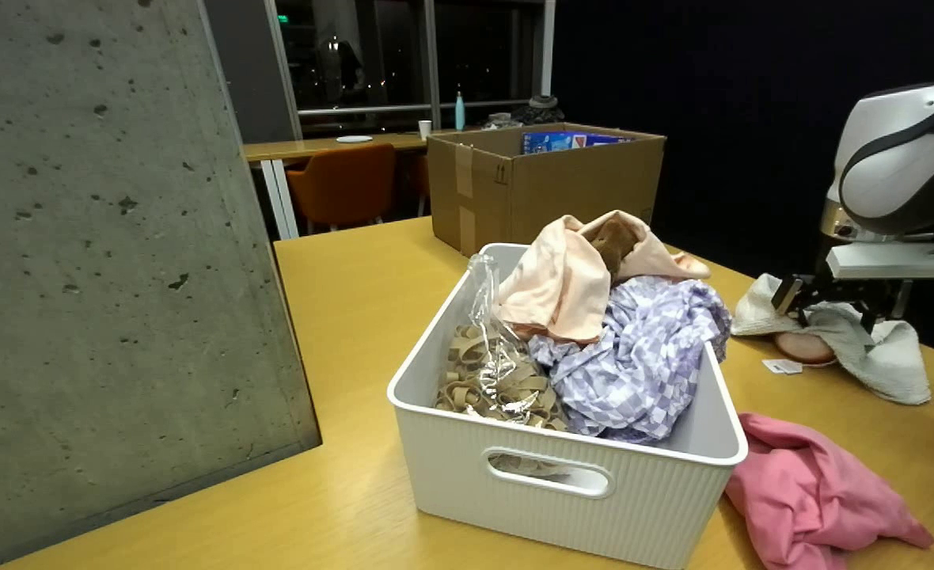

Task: Use the pink shirt to pick up the moose, put it and the shirt inside the white basket, use the grey towel to pick up the toy vegetable and put it inside the white basket

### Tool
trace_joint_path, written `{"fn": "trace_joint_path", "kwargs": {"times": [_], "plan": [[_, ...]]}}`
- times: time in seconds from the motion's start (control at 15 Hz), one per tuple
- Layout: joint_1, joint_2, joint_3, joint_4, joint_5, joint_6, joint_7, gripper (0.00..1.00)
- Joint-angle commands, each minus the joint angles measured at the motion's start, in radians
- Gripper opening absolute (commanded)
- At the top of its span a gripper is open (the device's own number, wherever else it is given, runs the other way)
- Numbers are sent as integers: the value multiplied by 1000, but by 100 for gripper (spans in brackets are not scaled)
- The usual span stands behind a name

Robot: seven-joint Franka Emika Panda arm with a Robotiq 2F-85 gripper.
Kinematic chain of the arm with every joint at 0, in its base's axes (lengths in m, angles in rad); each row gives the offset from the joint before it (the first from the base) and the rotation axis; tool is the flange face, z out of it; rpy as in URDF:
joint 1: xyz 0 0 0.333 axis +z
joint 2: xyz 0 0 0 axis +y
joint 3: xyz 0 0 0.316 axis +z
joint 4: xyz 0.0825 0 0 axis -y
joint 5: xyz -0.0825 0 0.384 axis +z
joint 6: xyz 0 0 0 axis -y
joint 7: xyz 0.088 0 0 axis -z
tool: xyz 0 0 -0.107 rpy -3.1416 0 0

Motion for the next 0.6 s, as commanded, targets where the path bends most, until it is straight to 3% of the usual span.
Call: {"fn": "trace_joint_path", "kwargs": {"times": [0.0, 0.27, 0.53], "plan": [[-14, 65, -2, 73, 1, -6, -38, 56], [-18, 65, -1, 67, 12, 2, -38, 28], [-3, -17, -20, -16, 4, 20, -24, 1]]}}
